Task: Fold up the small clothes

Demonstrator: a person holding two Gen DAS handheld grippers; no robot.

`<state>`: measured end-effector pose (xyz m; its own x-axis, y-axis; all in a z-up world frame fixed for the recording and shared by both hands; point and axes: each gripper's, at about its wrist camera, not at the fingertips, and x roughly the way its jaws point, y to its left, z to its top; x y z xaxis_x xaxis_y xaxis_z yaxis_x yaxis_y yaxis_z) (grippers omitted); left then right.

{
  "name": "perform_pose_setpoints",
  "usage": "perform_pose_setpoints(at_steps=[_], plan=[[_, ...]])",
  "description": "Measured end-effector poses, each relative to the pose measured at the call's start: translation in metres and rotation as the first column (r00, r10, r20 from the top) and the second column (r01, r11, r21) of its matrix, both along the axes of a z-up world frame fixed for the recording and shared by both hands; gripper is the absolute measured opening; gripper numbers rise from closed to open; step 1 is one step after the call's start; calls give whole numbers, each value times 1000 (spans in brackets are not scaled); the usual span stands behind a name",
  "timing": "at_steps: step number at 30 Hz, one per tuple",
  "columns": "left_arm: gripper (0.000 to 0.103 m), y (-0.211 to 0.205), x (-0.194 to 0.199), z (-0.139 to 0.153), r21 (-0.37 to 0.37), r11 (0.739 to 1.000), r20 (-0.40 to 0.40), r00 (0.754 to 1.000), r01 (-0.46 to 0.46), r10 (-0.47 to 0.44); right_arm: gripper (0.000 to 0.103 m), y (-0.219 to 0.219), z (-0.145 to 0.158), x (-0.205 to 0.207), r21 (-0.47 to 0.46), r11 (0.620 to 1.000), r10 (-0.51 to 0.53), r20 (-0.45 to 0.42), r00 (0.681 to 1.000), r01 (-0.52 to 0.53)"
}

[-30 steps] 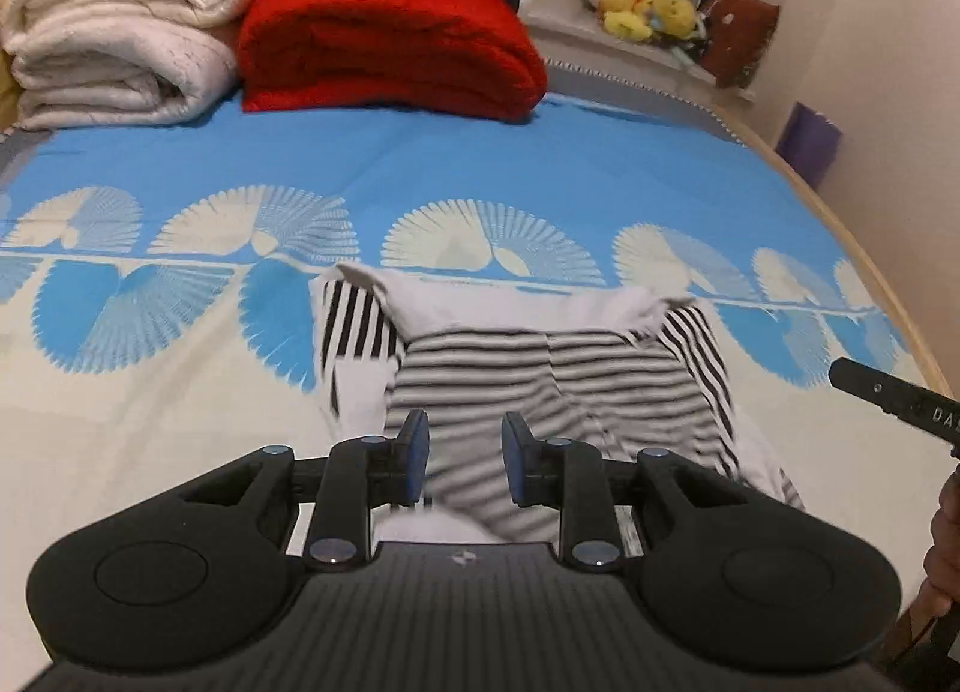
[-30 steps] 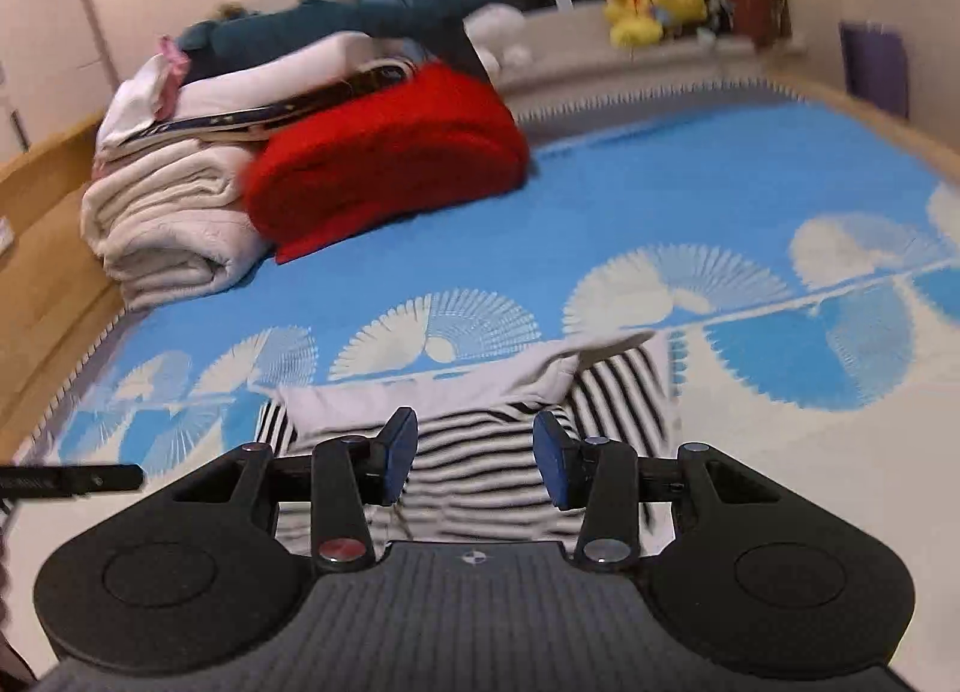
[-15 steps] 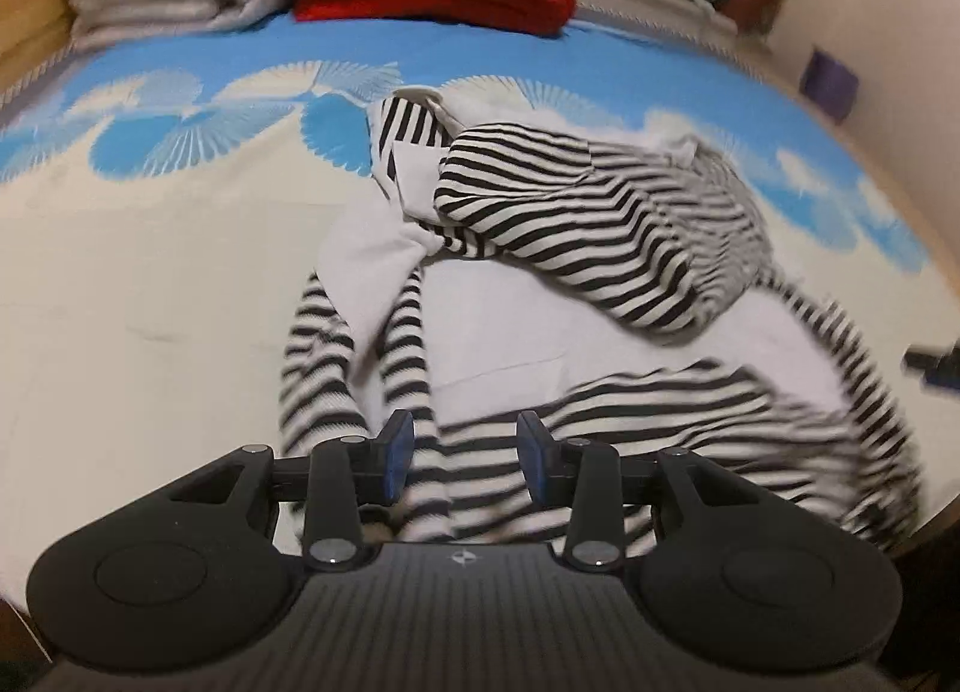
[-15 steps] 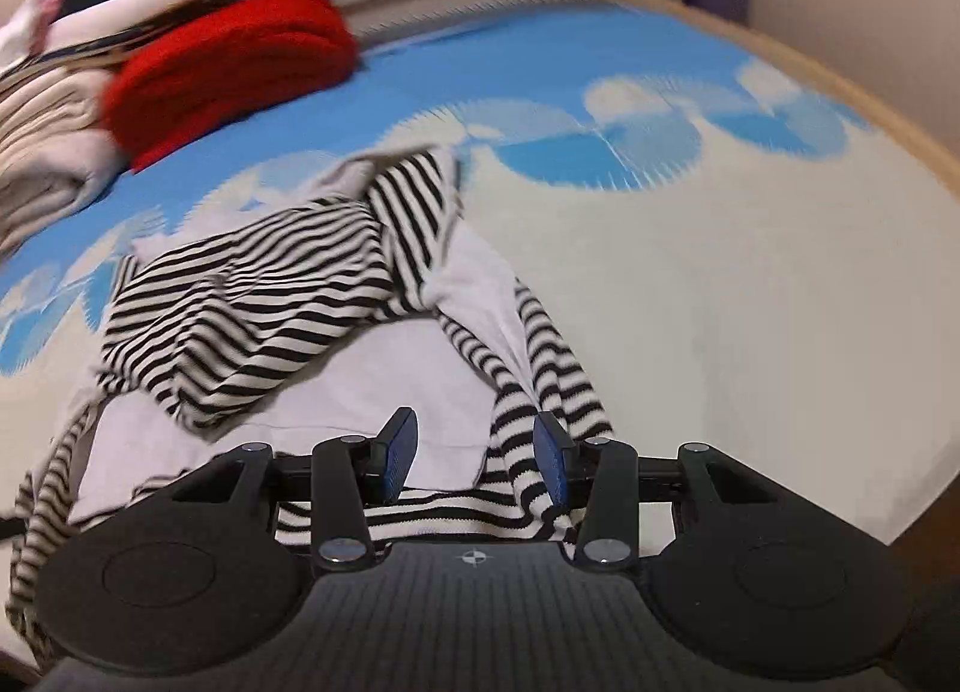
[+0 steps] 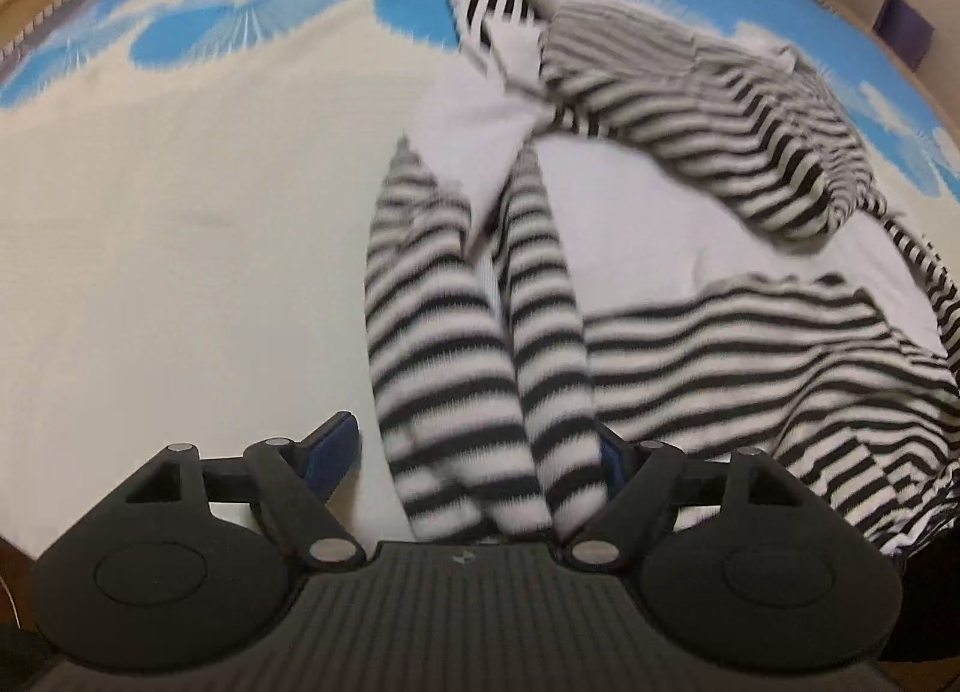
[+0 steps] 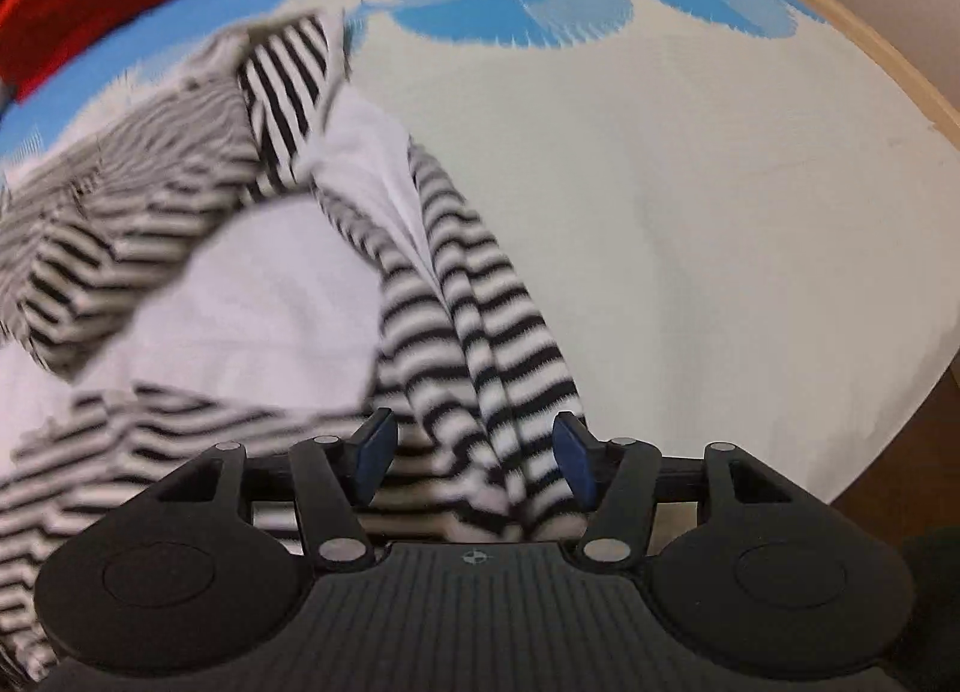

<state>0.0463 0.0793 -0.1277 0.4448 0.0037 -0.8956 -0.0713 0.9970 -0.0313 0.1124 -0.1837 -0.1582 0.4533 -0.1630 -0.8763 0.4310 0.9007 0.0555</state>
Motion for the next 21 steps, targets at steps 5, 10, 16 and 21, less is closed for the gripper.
perform_pose_setpoints(at_steps=[5,10,16,21], plan=[[66,-8,-5,-5,48,999,-12,1000,17,-16,61,-9,-10,-11,-18,1000,-2,-28,1000,2],[20,-15,-7,-2,29,999,11,999,32,-33,64,-21,-10,-22,23,999,-22,-18,1000,22],[34,-17,-4,-2,27,1000,3,1000,11,-11,45,-23,-11,-30,78,997,3,12,1000,-4],[39,-24,-7,-7,67,997,7,999,40,-40,33,-19,-9,-33,95,995,29,33,999,-32]])
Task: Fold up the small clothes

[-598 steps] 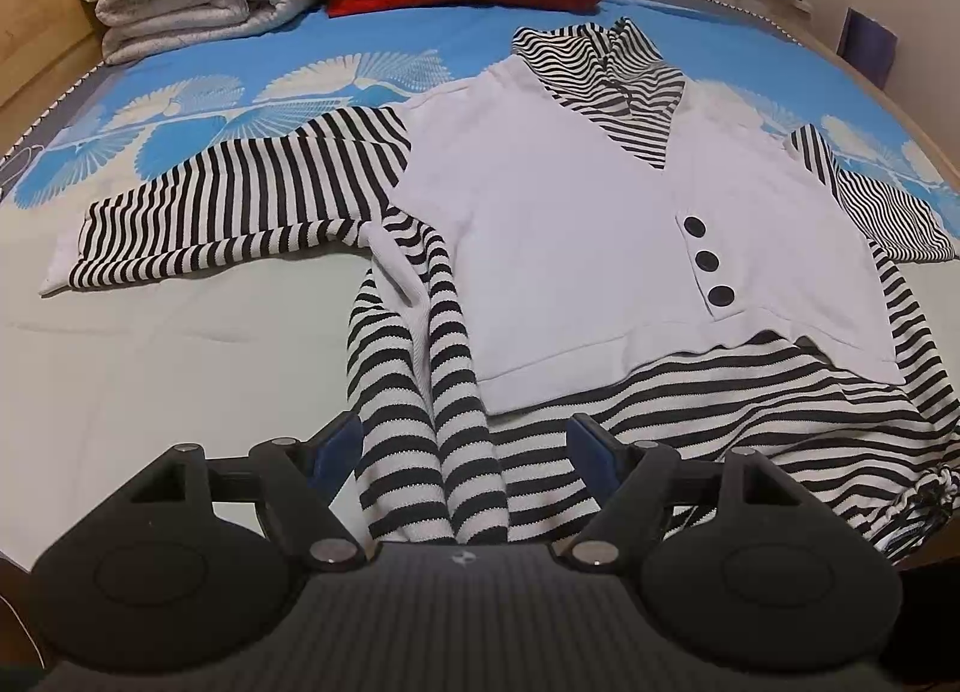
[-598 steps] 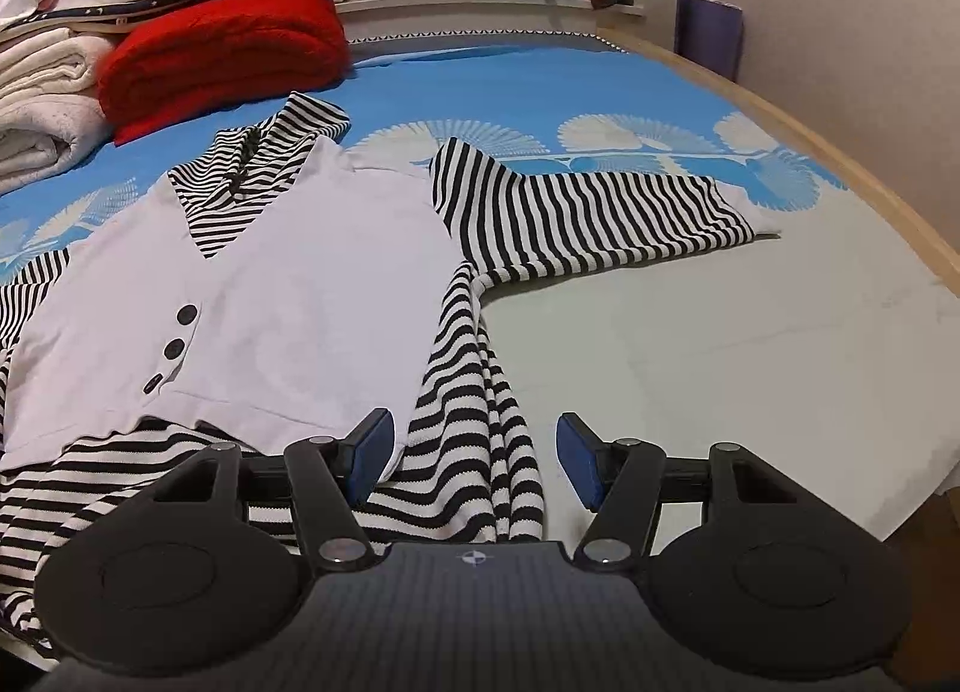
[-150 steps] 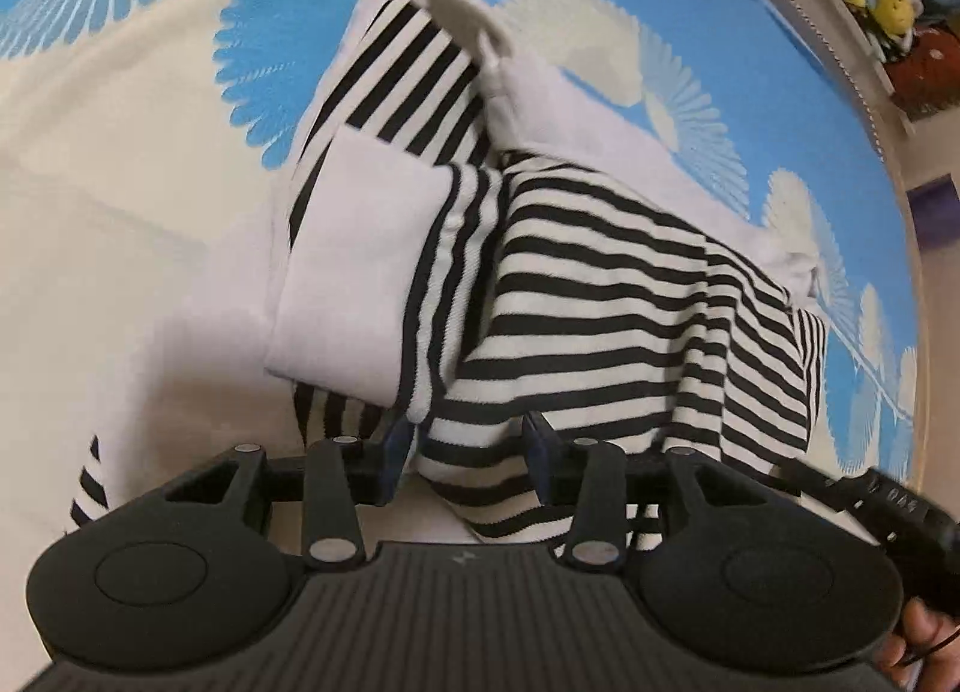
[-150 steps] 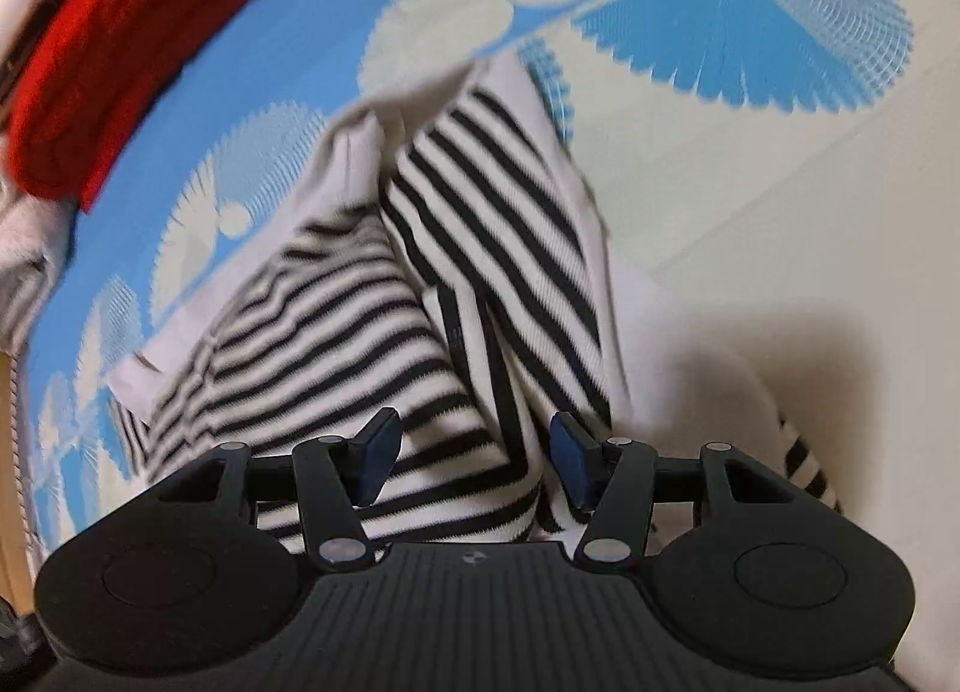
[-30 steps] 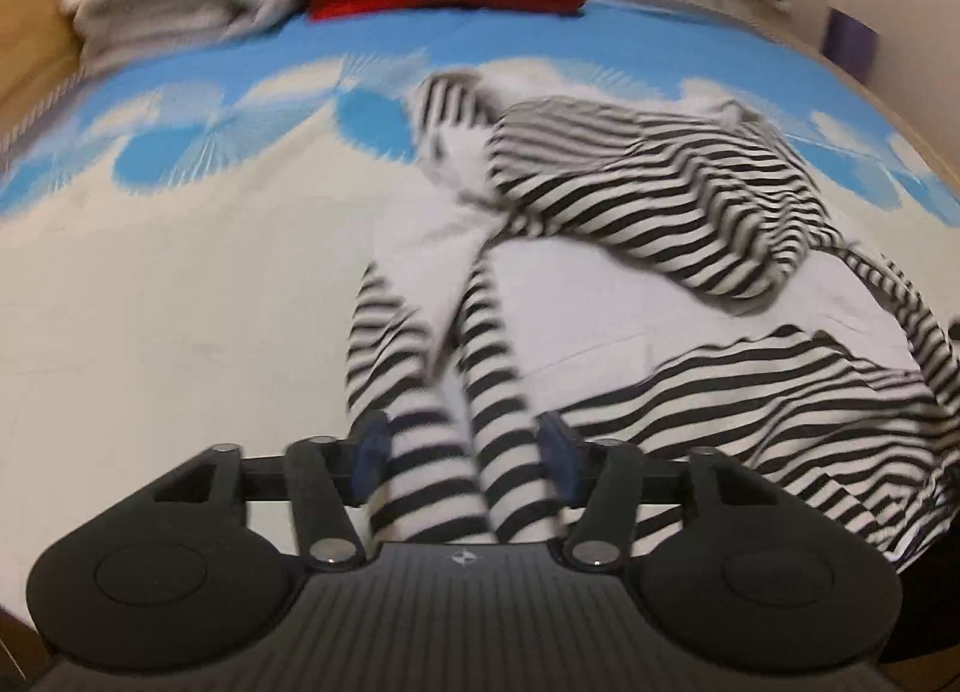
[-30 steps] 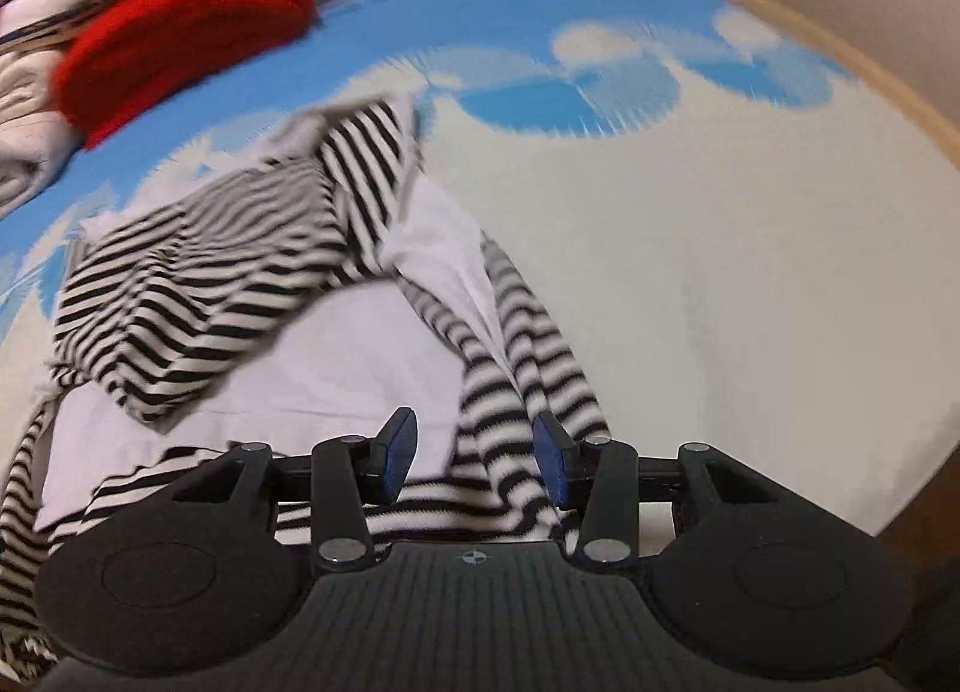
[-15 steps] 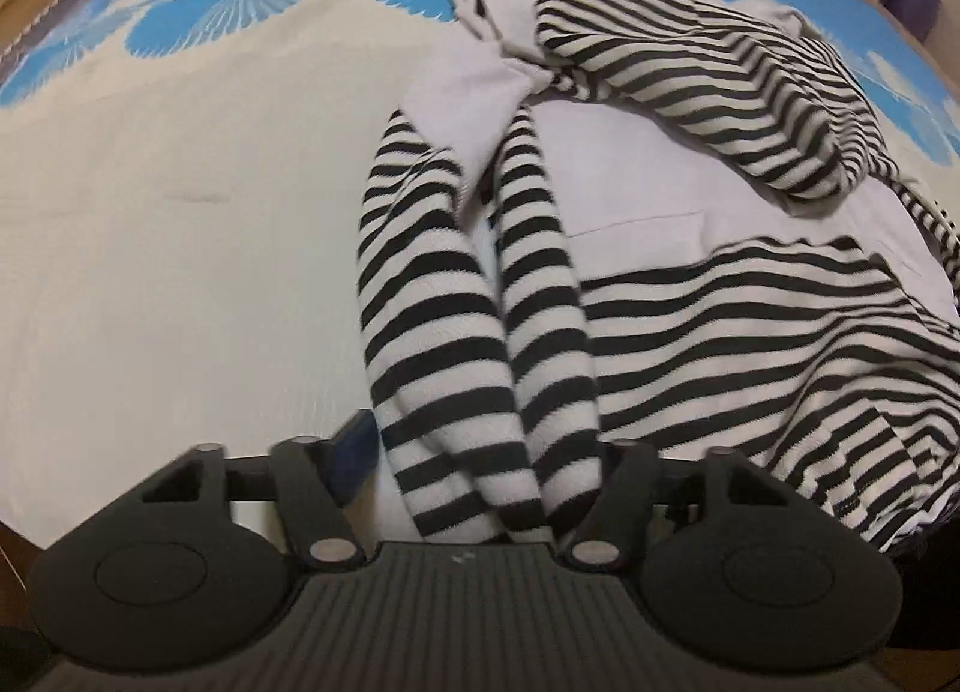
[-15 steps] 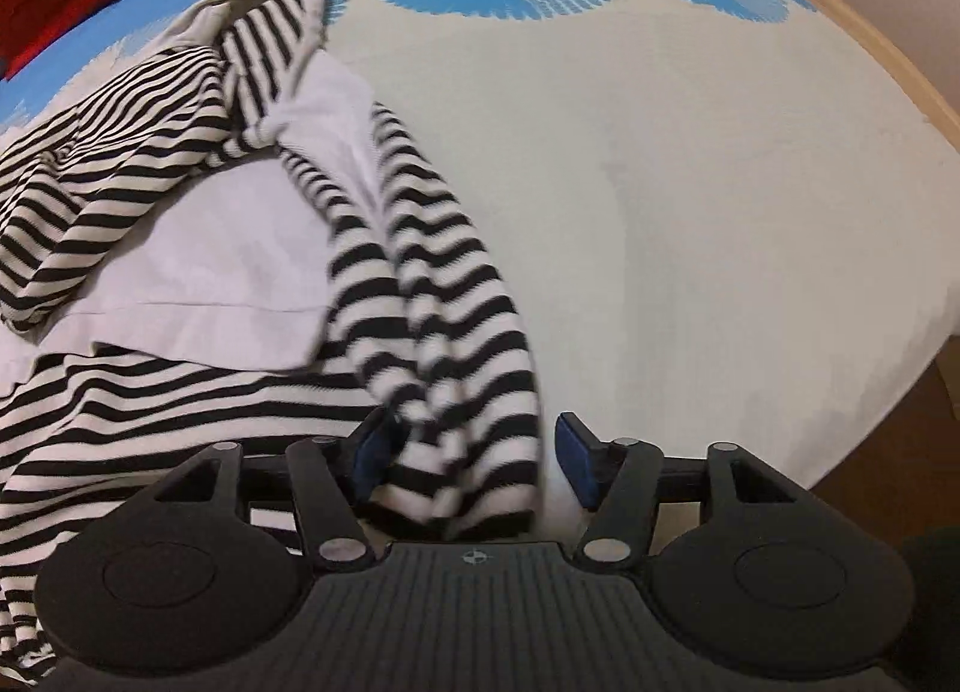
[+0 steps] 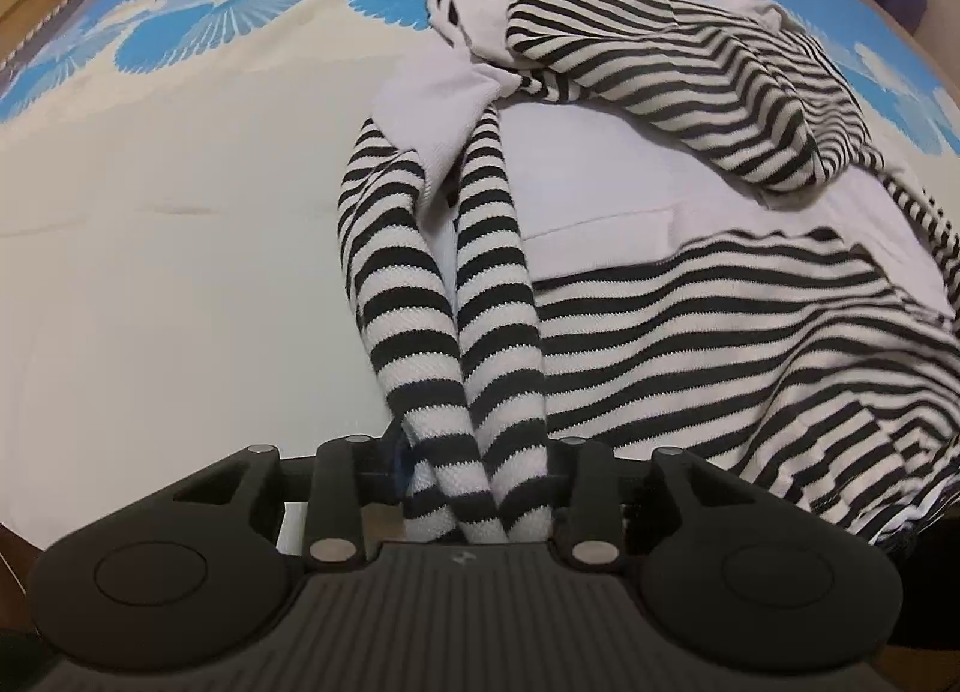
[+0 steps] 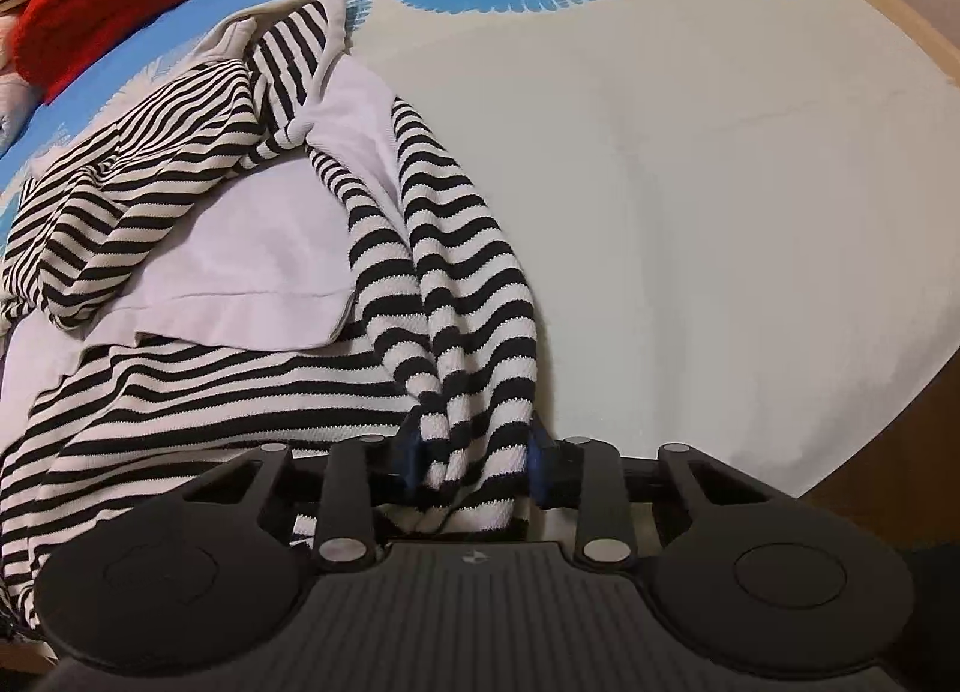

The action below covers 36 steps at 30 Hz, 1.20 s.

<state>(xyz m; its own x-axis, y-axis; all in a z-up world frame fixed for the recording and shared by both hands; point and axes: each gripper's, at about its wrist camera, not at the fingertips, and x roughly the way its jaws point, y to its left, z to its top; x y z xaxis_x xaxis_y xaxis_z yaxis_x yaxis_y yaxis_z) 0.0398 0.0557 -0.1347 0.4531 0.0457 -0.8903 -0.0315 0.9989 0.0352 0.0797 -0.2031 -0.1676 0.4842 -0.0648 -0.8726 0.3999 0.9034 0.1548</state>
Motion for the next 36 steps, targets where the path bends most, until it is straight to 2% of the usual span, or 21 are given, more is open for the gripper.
perform_pose_setpoints(at_steps=[9,13,25,29,33,36], plan=[[38,-1,0,-1,2,1000,4,1000,-9,9,31,0,0,-4,-4,999,35,15,999,-35],[38,0,0,-1,1,1000,6,1000,-5,5,34,2,1,-3,-19,999,51,9,999,-51],[39,1,0,-1,-14,1000,6,1000,-19,19,34,8,0,-2,-33,997,63,4,998,-63],[39,17,-2,1,-98,991,-16,996,-92,91,34,4,1,-3,-13,999,42,9,999,-42],[39,38,-4,1,-222,958,-54,984,-179,172,34,-3,2,-6,24,1000,2,12,1000,-3],[39,38,-5,0,-236,955,-63,983,-180,170,34,-6,1,-8,42,999,-2,10,1000,1]])
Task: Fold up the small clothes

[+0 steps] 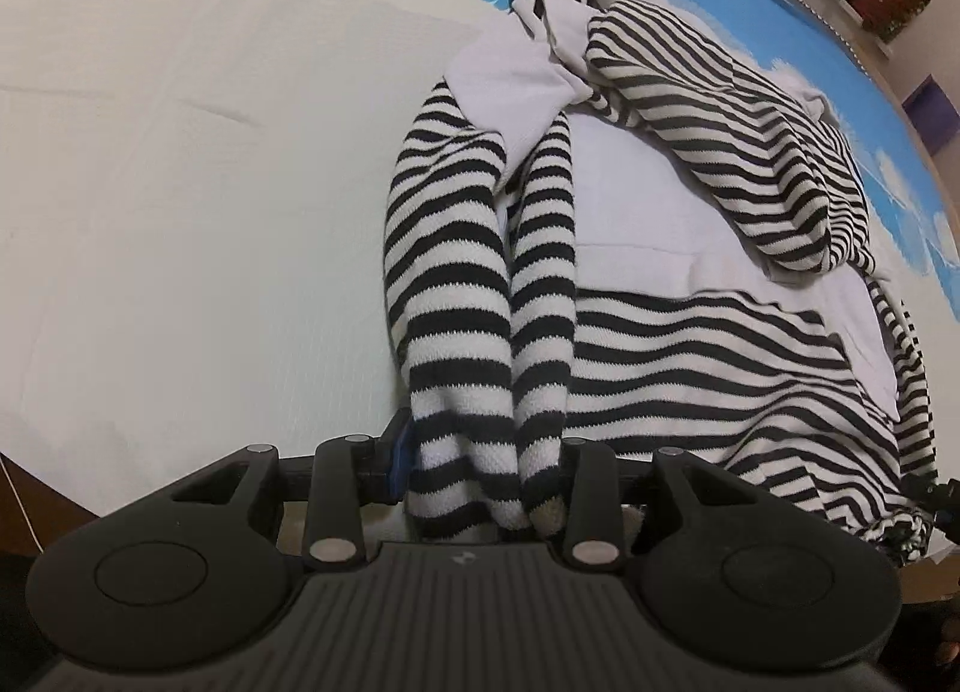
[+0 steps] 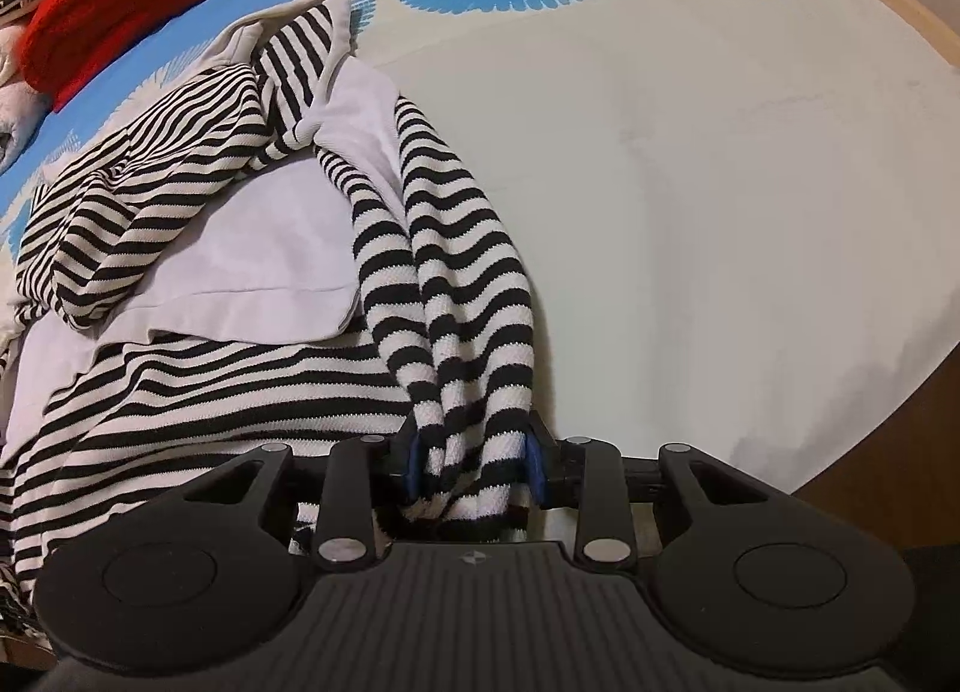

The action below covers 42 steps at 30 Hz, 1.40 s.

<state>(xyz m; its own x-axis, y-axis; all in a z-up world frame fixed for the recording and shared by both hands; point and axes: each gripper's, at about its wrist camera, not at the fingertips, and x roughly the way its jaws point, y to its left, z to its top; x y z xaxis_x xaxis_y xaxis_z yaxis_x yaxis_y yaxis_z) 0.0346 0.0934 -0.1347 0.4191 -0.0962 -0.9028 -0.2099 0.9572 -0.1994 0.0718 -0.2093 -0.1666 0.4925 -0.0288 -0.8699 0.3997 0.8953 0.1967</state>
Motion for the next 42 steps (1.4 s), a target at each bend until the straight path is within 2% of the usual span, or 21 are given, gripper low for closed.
perform_pose_setpoints(at_steps=[4,12,18,24,38,41,42], plan=[[39,-4,-3,-1,-8,1000,-2,1000,6,-6,34,-5,0,-2,23,1000,-8,-3,1000,9],[39,-8,-5,-3,27,1000,8,1000,13,-13,34,-2,1,-8,35,999,21,-12,1000,-21],[39,-9,-13,-1,37,999,1,1000,18,-18,34,-3,3,-20,83,996,16,-29,999,-14],[39,-12,-11,-2,57,998,3,999,33,-33,35,3,3,-24,57,997,51,-34,998,-49],[42,-3,-16,2,6,1000,-1,1000,-5,5,36,0,7,-30,65,997,47,-41,998,-44],[39,-7,-14,-2,23,1000,-5,1000,5,-5,36,0,6,-30,59,997,52,-42,998,-49],[27,-10,-14,-2,33,999,1,1000,12,-12,35,1,6,-29,55,997,55,-42,998,-53]])
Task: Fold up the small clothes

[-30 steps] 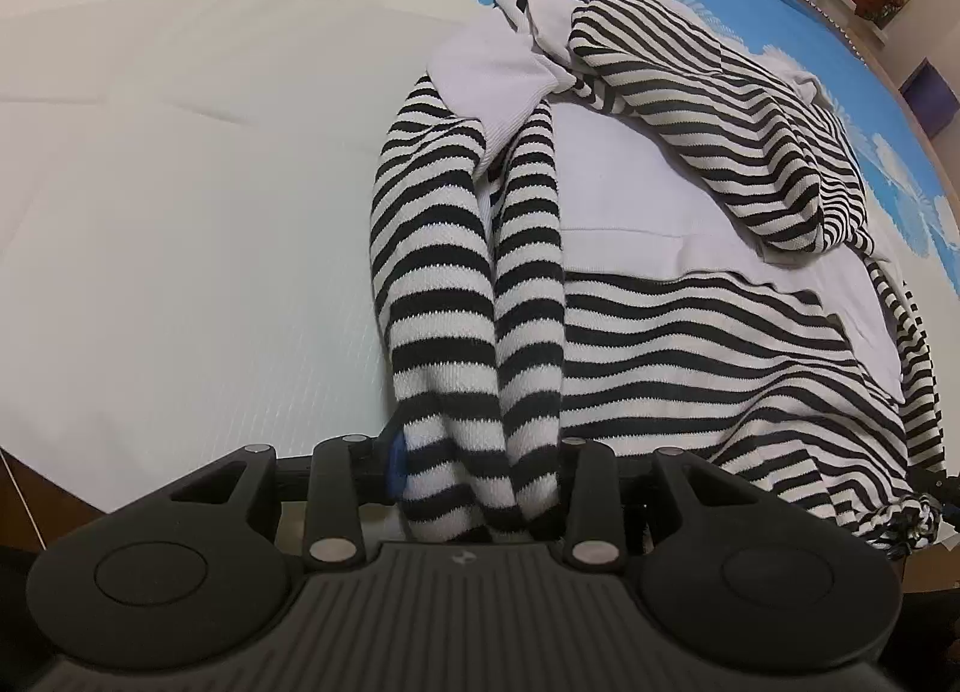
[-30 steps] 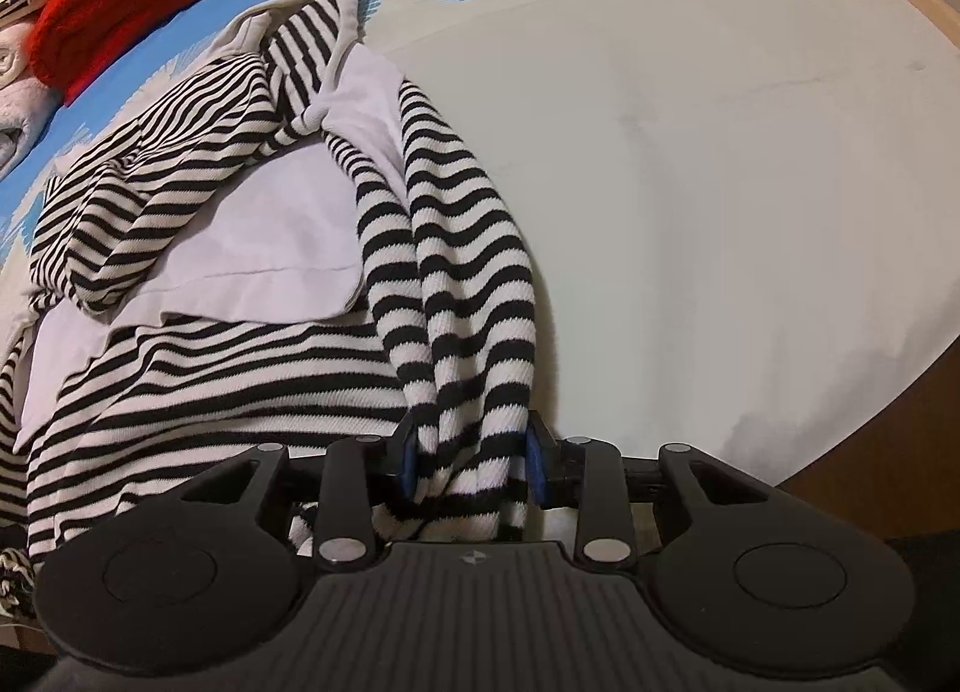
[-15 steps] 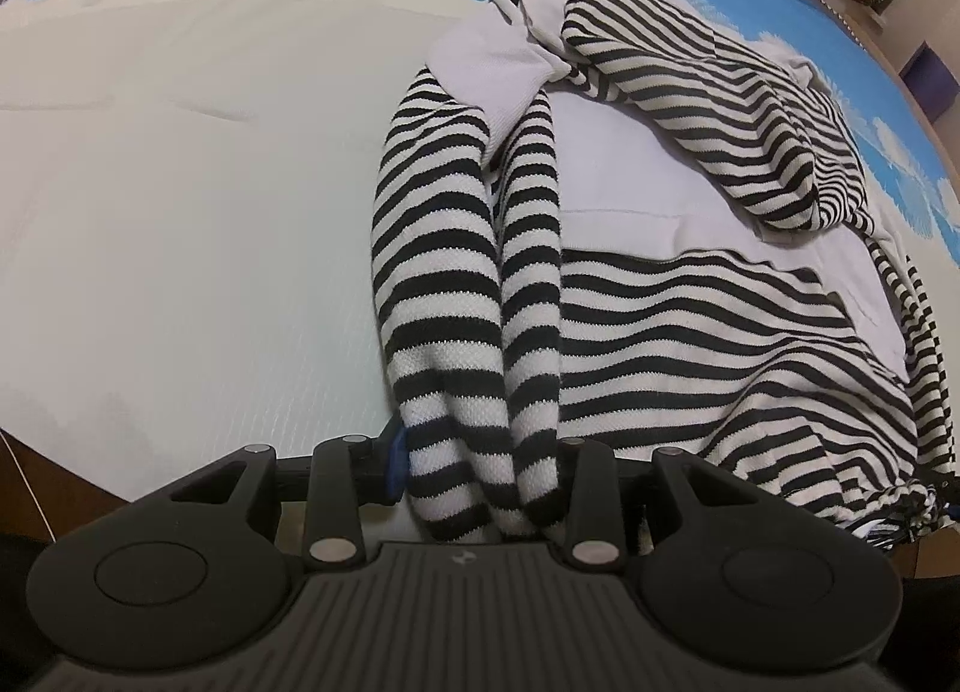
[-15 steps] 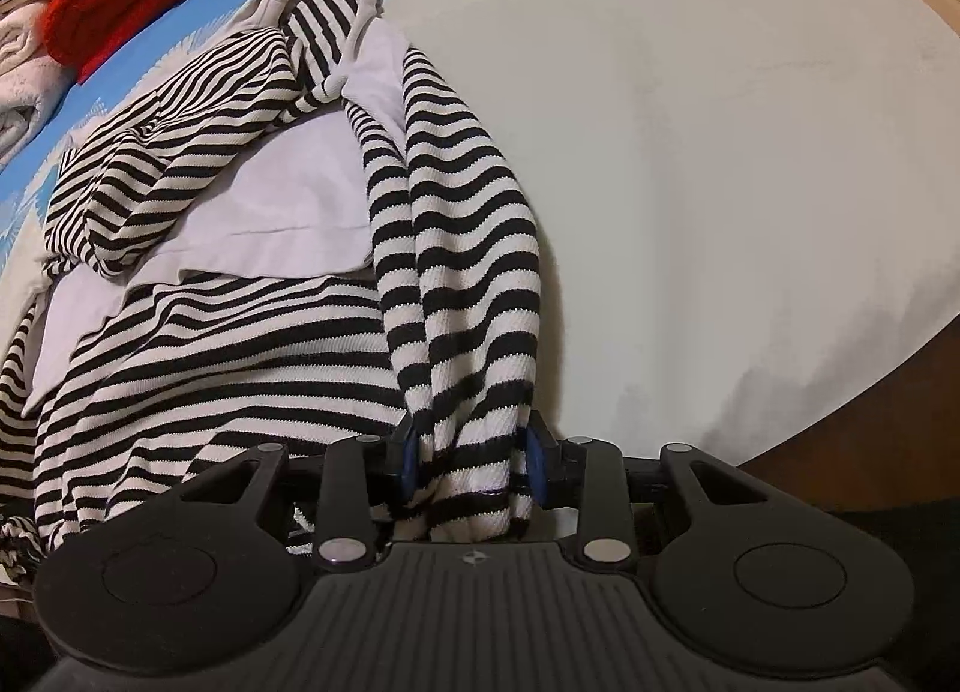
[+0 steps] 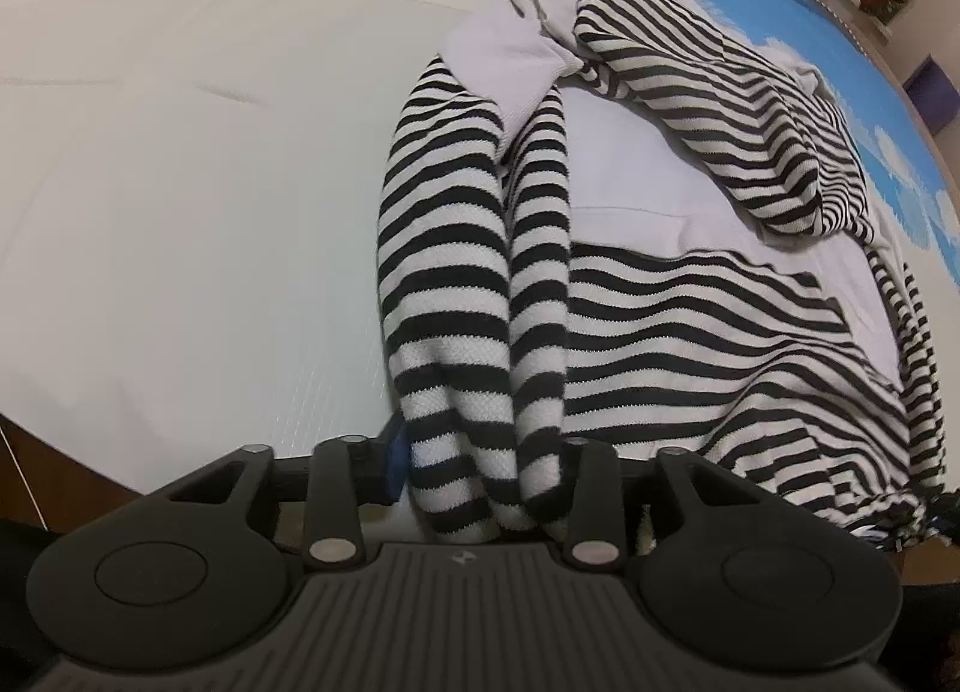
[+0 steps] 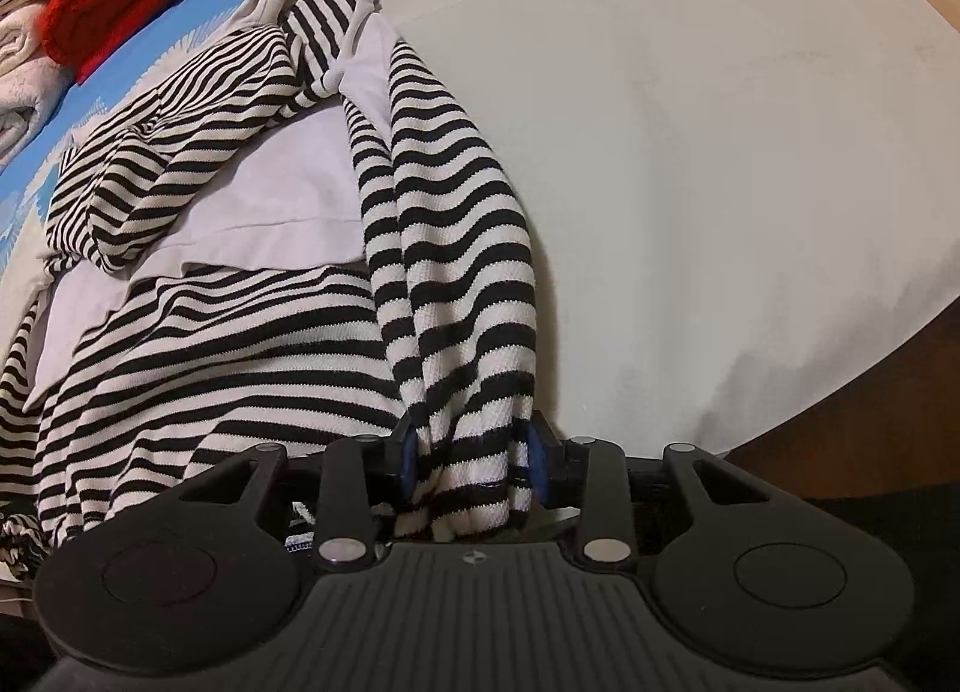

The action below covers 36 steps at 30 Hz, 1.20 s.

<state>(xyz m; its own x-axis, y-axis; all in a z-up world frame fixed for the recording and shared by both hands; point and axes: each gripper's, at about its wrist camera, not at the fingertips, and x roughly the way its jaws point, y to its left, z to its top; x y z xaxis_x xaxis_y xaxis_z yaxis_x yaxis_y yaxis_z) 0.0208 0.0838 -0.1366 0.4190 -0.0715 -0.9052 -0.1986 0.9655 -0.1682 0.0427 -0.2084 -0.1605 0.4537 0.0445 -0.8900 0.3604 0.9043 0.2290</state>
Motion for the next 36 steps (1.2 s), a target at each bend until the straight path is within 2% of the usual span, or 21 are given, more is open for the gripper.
perform_pose_setpoints(at_steps=[1,3,4,7,11,15,19,22,24,26,28,30,33,35,36], plan=[[12,-2,0,1,5,1000,10,1000,14,-14,26,0,1,0,-1,1000,4,6,1000,-4],[9,-7,-1,5,15,999,38,999,33,-34,14,2,7,0,4,1000,9,43,999,-9],[9,-9,-2,9,29,999,55,997,45,-47,12,3,13,-1,3,1000,9,71,997,-9],[8,-7,-6,29,22,999,110,993,48,-50,10,-1,34,-8,28,1000,-12,172,985,7],[8,2,-11,76,-25,997,203,977,73,-66,9,-14,71,-20,88,996,-42,295,955,17],[8,6,-30,126,-31,989,268,954,146,-132,8,-29,114,-45,172,985,-67,416,907,-6],[8,18,-68,172,-102,972,308,936,210,-170,8,-36,155,-89,210,976,-54,503,863,-61],[8,27,-87,187,-169,954,319,930,248,-185,8,-41,178,-124,224,971,-51,546,836,-87],[8,30,-82,178,-200,950,279,943,242,-181,8,-43,180,-131,221,970,-41,544,838,-96],[8,35,-65,163,-227,950,223,961,215,-164,8,-44,174,-119,238,966,-35,503,863,-99],[8,41,-35,148,-246,953,180,974,179,-136,8,-46,160,-90,263,961,-44,454,890,-87],[8,52,7,133,-292,948,131,987,128,-93,8,-44,148,-55,275,959,-44,398,917,-73],[9,69,79,110,-342,939,49,999,27,-11,8,-45,131,19,313,948,-51,335,941,-60],[13,80,129,92,-389,920,8,999,-41,48,10,-50,114,78,365,930,-72,282,957,-38],[17,87,154,82,-413,907,-25,997,-82,79,19,-55,102,113,381,925,-95,240,966,-4]])
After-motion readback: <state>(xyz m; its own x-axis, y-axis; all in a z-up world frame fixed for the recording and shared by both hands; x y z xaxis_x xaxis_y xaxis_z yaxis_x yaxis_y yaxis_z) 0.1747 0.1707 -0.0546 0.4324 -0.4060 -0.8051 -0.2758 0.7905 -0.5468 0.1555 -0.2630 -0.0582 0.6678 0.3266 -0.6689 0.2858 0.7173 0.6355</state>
